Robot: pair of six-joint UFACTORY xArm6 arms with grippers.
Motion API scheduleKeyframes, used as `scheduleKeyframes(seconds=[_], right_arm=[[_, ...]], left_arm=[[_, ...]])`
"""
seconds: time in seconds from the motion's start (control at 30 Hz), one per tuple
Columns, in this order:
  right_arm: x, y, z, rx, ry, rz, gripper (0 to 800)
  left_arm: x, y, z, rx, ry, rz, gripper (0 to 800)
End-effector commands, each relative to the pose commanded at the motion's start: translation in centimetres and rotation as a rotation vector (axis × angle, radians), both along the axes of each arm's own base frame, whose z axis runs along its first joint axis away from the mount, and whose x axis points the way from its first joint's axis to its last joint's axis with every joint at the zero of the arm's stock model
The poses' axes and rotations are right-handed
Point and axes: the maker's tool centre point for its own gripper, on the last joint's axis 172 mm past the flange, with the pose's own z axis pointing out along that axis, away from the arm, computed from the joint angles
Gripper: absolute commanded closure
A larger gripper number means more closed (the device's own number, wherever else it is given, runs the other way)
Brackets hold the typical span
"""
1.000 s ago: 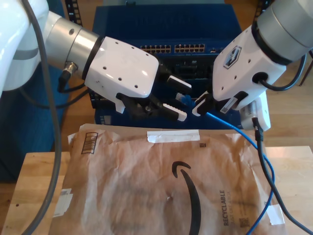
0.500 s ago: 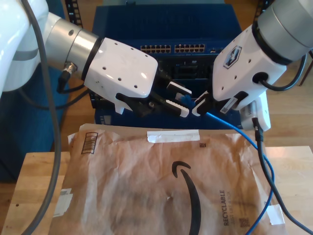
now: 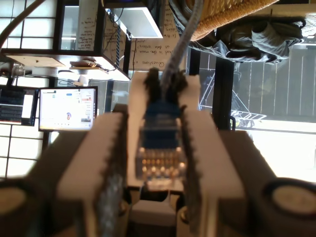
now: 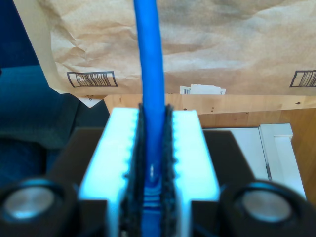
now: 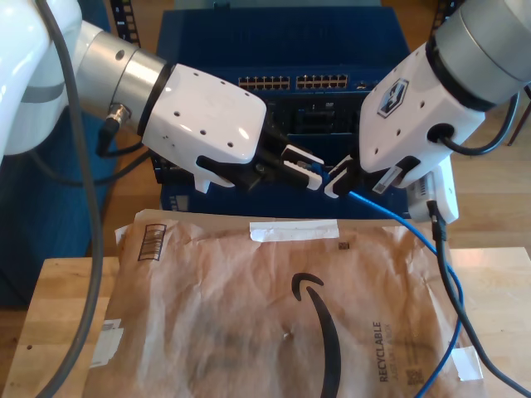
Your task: Grab the cable and plug it in
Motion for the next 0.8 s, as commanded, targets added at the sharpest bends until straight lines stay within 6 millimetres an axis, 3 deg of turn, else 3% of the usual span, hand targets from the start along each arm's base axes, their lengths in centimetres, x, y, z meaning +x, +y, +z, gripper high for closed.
scheduleKeyframes(seconds=[0.27, 0.3, 0.33, 0.4, 0.43, 0.5, 0.53, 0.63, 0.8], right_arm=[[-0.2, 0.3, 0.0, 0.001, 0.0, 0.009, 768], [-0.2, 0.4, 0.0, 0.001, 0.0, 0.012, 648], [-0.4, 0.7, -0.1, 0.0, 0.0, 0.024, 417], [-0.6, 1.1, -0.1, -0.003, -0.001, 0.039, 300], [-0.7, 1.1, -0.1, -0.003, -0.004, 0.04, 190], [-0.6, 1.0, 0.2, -0.003, -0.017, 0.048, 150], [-0.5, 1.0, 0.5, -0.005, -0.031, 0.061, 68], [-0.4, 0.8, 1.7, -0.004, -0.096, 0.1, 2], [0.2, 0.6, 4.3, 0.005, -0.237, 0.144, 2]], left_arm=[[0.1, 0.3, -0.3, -0.003, 0.011, 0.01, 795], [0.1, 0.3, -0.3, -0.003, 0.011, 0.009, 797], [0.1, 0.3, -0.3, -0.003, 0.01, 0.009, 797], [0.0, 0.3, -0.2, -0.004, 0.012, 0.005, 797], [0.1, 0.3, -0.2, -0.005, 0.011, 0.006, 797], [0.4, 0.6, 0.2, -0.018, 0.021, 0.025, 797], [1.0, 1.2, 0.6, -0.032, 0.033, 0.054, 797], [1.9, 2.5, 1.2, -0.057, 0.049, 0.098, 797], [1.8, 3.7, 0.9, -0.068, 0.105, 0.101, 798]])
